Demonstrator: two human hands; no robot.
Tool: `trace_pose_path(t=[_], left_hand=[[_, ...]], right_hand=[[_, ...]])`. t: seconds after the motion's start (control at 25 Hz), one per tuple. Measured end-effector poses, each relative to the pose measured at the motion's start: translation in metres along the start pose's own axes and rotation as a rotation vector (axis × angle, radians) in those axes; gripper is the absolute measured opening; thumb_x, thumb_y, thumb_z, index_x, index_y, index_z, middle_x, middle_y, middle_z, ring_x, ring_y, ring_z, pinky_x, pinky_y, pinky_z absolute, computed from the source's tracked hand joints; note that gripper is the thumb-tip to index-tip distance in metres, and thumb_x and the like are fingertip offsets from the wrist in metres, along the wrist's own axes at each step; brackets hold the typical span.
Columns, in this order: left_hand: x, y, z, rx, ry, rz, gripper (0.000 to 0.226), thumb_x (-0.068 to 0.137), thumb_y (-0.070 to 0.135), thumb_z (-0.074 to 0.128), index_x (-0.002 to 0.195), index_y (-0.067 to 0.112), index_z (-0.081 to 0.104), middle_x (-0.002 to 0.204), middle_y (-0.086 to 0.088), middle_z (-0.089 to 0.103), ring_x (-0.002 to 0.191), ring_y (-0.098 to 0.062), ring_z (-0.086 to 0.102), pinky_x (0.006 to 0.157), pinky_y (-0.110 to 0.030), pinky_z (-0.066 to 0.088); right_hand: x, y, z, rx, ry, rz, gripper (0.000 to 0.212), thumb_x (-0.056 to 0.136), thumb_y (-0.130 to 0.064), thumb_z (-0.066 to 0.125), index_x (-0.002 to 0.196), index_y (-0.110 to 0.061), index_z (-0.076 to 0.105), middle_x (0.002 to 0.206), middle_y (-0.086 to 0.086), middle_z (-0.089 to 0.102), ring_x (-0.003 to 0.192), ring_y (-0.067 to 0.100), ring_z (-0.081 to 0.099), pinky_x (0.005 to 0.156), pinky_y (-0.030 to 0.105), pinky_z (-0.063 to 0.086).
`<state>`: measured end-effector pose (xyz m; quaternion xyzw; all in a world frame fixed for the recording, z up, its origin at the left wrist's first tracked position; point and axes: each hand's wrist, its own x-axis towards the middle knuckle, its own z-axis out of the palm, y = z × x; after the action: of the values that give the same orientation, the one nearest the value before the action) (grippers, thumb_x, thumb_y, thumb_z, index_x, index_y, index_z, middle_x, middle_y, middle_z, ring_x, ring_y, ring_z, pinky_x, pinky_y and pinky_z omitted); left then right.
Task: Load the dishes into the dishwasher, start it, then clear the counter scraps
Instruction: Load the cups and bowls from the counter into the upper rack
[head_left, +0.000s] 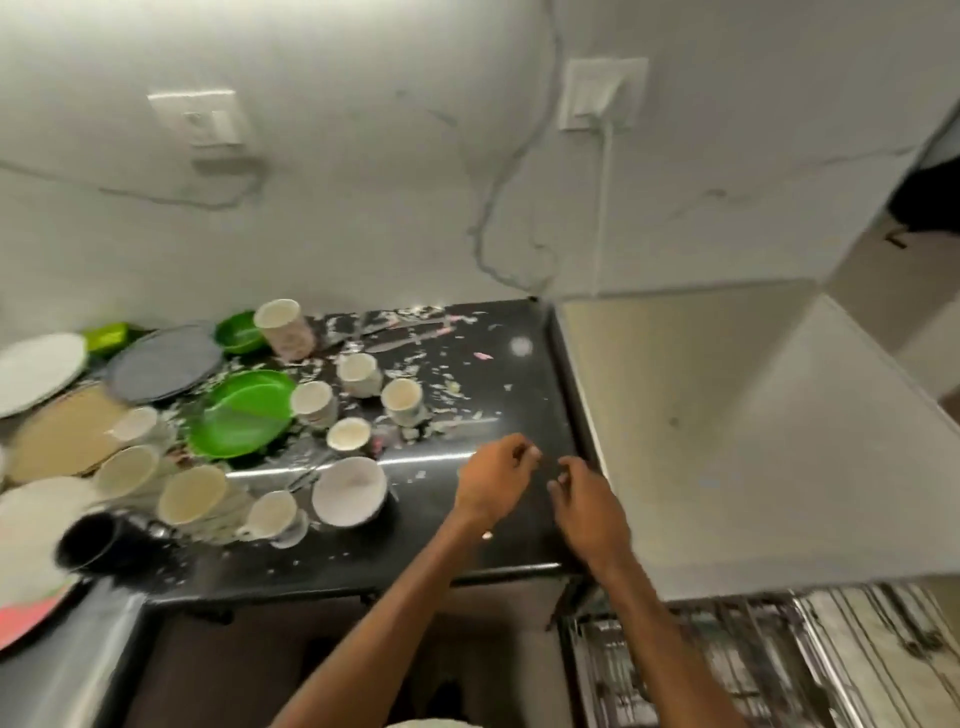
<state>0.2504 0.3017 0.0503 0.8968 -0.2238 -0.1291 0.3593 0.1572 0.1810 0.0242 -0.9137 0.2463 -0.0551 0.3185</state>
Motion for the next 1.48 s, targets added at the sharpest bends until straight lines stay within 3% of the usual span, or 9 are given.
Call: trace_pose_path(t=[0.2,0.44,0.68,0.76,0.88,1.0,1.12,1.32,1.48], left_hand=[[-0.034,-0.124,-0.101,0.132,0.286,-0.118,0.014,0.096,0.033,0.057,0.103,0.026,0.066,0.103,0.004,0.07,0.097,-0.018,0.065,0.077,-0.03,0.047],[-0.068,-0.194,-0.123,0.602,-0.223,0.007,0.038,0.094,0.044,0.054,0.129,0.028,0.056,0.128,0.005,0.059,0.119,-0.019,0.055,0.102,-0.035,0.035],[-0.066,-0.192,-0.109,0.653,-0.115,0.216,0.025,0.092,0.027,0.057,0.117,0.024,0.062,0.108,0.002,0.064,0.106,-0.023,0.06,0.095,-0.034,0.043],[-0.064,-0.178,-0.1,0.502,-0.03,0.287,0.018,0.088,0.021,0.062,0.106,0.021,0.065,0.099,0.002,0.066,0.097,-0.021,0.062,0.084,-0.033,0.048],[-0.057,-0.147,-0.081,0.034,0.021,0.249,0.021,0.089,0.015,0.067,0.11,0.018,0.067,0.103,0.005,0.069,0.096,-0.014,0.062,0.081,-0.031,0.051],[-0.043,-0.108,-0.056,-0.6,-0.11,0.032,0.02,0.094,0.012,0.063,0.114,0.015,0.065,0.105,0.0,0.071,0.098,-0.016,0.067,0.087,-0.037,0.055],[-0.035,-0.069,-0.028,-1.05,-0.297,-0.194,0.03,0.095,0.017,0.058,0.124,0.009,0.061,0.114,-0.014,0.071,0.104,-0.029,0.069,0.081,-0.036,0.059],[-0.03,0.001,0.019,-1.222,-0.49,-0.347,0.038,0.094,0.024,0.056,0.127,0.005,0.06,0.119,-0.018,0.069,0.107,-0.032,0.068,0.078,-0.036,0.061],[-0.036,0.066,0.067,-1.265,-0.6,-0.383,0.034,0.1,0.019,0.048,0.127,0.002,0.059,0.119,-0.02,0.068,0.101,-0.031,0.07,0.074,-0.033,0.061]], right_hand=[[0.015,-0.115,0.098,0.124,-0.213,-0.101,0.029,0.097,-0.036,0.058,0.116,-0.014,0.058,0.104,0.006,0.07,0.099,0.026,0.066,0.083,0.037,0.051],[0.012,-0.172,0.161,0.07,-0.397,-0.048,0.035,0.095,-0.042,0.055,0.116,-0.014,0.061,0.111,0.011,0.069,0.102,0.03,0.065,0.086,0.041,0.053],[0.005,-0.155,0.15,0.123,-0.295,0.088,0.031,0.093,-0.04,0.057,0.108,-0.015,0.064,0.105,0.008,0.071,0.095,0.028,0.067,0.081,0.037,0.053],[0.001,-0.141,0.132,0.274,-0.238,0.17,0.034,0.092,-0.049,0.059,0.106,-0.019,0.067,0.099,0.0,0.072,0.091,0.02,0.068,0.083,0.039,0.055],[-0.005,-0.113,0.1,0.517,-0.144,0.243,0.031,0.091,-0.057,0.058,0.106,-0.032,0.066,0.096,-0.011,0.071,0.089,0.005,0.068,0.082,0.041,0.059],[-0.02,-0.079,0.071,0.669,-0.069,0.243,0.035,0.091,-0.05,0.064,0.124,-0.037,0.06,0.117,-0.012,0.069,0.109,0.004,0.065,0.095,0.032,0.055],[-0.044,-0.043,0.049,0.678,0.005,0.221,0.071,0.083,-0.041,0.078,0.144,-0.027,0.044,0.139,-0.008,0.055,0.127,0.003,0.053,0.107,0.028,0.045],[-0.063,0.011,0.005,0.665,0.15,0.235,0.093,0.072,-0.031,0.087,0.148,-0.028,0.033,0.142,-0.012,0.047,0.131,0.005,0.046,0.108,0.035,0.046],[-0.073,0.059,-0.037,0.667,0.288,0.259,0.104,0.068,-0.038,0.089,0.151,-0.028,0.028,0.147,-0.008,0.042,0.135,0.006,0.042,0.112,0.035,0.042]])
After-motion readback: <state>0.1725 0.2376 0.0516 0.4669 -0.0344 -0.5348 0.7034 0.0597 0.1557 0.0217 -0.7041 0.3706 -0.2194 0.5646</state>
